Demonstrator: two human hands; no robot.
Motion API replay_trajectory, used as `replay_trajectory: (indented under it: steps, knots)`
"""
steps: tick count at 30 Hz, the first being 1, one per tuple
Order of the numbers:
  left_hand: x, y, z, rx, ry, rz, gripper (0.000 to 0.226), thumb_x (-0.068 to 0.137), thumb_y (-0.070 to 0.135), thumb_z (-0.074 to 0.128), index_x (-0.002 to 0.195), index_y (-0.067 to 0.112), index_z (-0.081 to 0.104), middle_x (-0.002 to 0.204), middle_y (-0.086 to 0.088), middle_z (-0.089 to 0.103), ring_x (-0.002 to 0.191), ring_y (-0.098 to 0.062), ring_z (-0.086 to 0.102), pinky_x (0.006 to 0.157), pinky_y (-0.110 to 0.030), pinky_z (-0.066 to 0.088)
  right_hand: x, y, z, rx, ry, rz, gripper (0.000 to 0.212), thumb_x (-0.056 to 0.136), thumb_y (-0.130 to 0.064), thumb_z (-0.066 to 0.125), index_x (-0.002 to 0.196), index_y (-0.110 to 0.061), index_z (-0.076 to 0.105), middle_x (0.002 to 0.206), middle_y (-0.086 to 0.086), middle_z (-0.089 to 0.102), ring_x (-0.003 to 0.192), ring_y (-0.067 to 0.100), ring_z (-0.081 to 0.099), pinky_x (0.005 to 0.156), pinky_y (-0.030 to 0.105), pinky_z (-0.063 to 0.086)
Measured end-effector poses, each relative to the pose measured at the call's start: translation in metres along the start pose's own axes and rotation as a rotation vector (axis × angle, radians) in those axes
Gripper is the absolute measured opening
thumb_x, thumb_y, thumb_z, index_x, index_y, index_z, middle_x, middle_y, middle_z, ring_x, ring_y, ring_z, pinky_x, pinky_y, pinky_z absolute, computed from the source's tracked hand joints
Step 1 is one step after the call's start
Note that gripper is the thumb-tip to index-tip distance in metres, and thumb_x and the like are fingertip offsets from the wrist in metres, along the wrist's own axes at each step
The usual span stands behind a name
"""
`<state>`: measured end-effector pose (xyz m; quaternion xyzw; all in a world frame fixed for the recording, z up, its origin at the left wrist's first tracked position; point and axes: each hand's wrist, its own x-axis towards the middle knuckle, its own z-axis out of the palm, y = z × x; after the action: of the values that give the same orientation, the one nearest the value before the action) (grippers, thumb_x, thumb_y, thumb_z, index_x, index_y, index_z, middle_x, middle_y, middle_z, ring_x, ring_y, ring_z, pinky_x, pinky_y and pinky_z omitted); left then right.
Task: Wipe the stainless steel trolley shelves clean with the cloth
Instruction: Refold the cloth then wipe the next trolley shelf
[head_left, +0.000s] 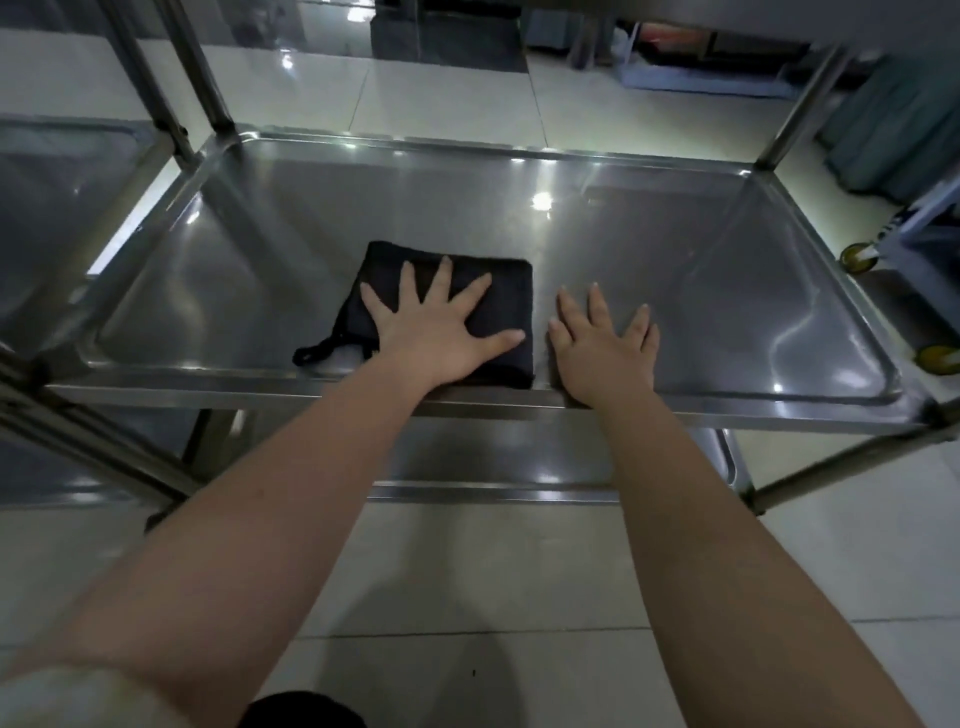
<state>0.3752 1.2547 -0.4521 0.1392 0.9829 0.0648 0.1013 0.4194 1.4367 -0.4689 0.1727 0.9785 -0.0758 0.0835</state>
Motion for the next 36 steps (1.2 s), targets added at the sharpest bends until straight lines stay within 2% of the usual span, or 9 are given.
replay_trajectory:
  steps: [5,7,10,16,20,25,30,33,36]
  knots:
    - [-0.052,-0.056,-0.002,-0.028,-0.048,-0.025,0.089,0.070,0.094,0.023,0.148,0.059,-0.002,0.163,0.015,-0.013,0.150,-0.026,-0.015,0.112,-0.066,-0.013,0.000,-0.022,-0.006,0.050,-0.037,0.109,0.055,0.101,-0.056,0.008,0.153,-0.044,-0.005,0.163,-0.012,-0.014,0.144,0.046,-0.020,0.114,0.064,-0.009]
    - [-0.052,-0.070,-0.005,-0.036,-0.063,-0.052,0.089,0.070,0.094,0.024,0.148,0.059,-0.002,0.163,0.015,-0.014,0.150,-0.026,-0.015,0.113,-0.066,-0.013,0.006,-0.057,-0.007,0.017,-0.015,0.016,0.056,0.100,-0.057,0.004,0.153,-0.043,-0.009,0.162,-0.012,-0.015,0.144,0.045,-0.022,0.112,0.068,-0.009]
    - [-0.045,-0.087,-0.008,-0.002,-0.079,-0.070,0.090,0.070,0.095,0.023,0.147,0.059,-0.006,0.162,0.015,-0.017,0.149,-0.026,-0.017,0.112,-0.066,-0.013,0.013,-0.106,-0.003,0.029,0.023,-0.151,0.060,0.098,-0.063,0.004,0.154,-0.043,-0.004,0.164,-0.010,-0.007,0.145,0.044,-0.018,0.113,0.064,-0.011]
    - [-0.009,-0.166,-0.021,-0.005,0.005,-0.184,0.095,0.066,0.097,0.025,0.148,0.059,-0.002,0.163,0.013,-0.011,0.149,-0.030,-0.016,0.111,-0.070,-0.006,0.016,-0.113,0.017,-0.021,0.070,-0.126,0.073,0.082,-0.084,0.003,0.149,-0.054,0.000,0.164,-0.010,-0.005,0.145,0.048,-0.009,0.109,0.072,-0.010]
    - [0.035,-0.180,-0.039,-0.011,0.007,-0.192,0.093,0.068,0.097,0.026,0.149,0.058,0.002,0.164,0.013,-0.008,0.150,-0.030,-0.013,0.112,-0.069,-0.005,0.019,-0.116,0.018,-0.061,0.080,-0.125,0.078,0.078,-0.089,0.009,0.148,-0.055,-0.001,0.164,-0.009,-0.006,0.145,0.050,-0.010,0.108,0.072,-0.009]
    - [0.048,-0.170,-0.042,0.013,-0.026,-0.199,0.091,0.070,0.095,0.023,0.149,0.057,0.000,0.164,0.011,-0.009,0.149,-0.033,-0.014,0.110,-0.071,-0.006,0.019,-0.116,0.018,-0.080,0.071,-0.151,0.075,0.082,-0.085,0.010,0.149,-0.053,0.000,0.164,-0.010,-0.005,0.146,0.048,-0.008,0.106,0.075,-0.006]
    - [-0.023,-0.155,-0.021,0.018,-0.039,-0.070,0.095,0.062,0.098,0.016,0.146,0.061,-0.005,0.163,0.013,-0.013,0.149,-0.033,-0.016,0.110,-0.071,-0.008,0.015,-0.120,0.016,-0.105,0.118,-0.433,0.060,0.095,-0.067,0.019,0.152,-0.048,0.010,0.163,-0.014,0.006,0.149,0.034,0.001,0.109,0.072,0.003]
    - [-0.069,-0.158,-0.011,0.005,-0.013,-0.149,0.090,0.068,0.096,0.017,0.147,0.059,-0.004,0.163,0.015,-0.012,0.149,-0.030,-0.015,0.110,-0.072,-0.005,0.012,-0.118,0.015,-0.115,0.139,-0.543,0.058,0.098,-0.061,0.024,0.153,-0.045,0.016,0.164,-0.013,0.010,0.150,0.030,-0.001,0.115,0.064,0.006]
    - [-0.086,-0.168,-0.009,-0.010,0.014,-0.235,0.090,0.068,0.097,0.015,0.147,0.059,-0.004,0.163,0.015,-0.011,0.150,-0.029,-0.013,0.110,-0.073,-0.001,0.014,-0.127,0.011,-0.195,0.188,-0.529,0.061,0.097,-0.062,0.022,0.154,-0.041,0.017,0.165,-0.009,0.005,0.149,0.035,-0.008,0.117,0.062,0.002]
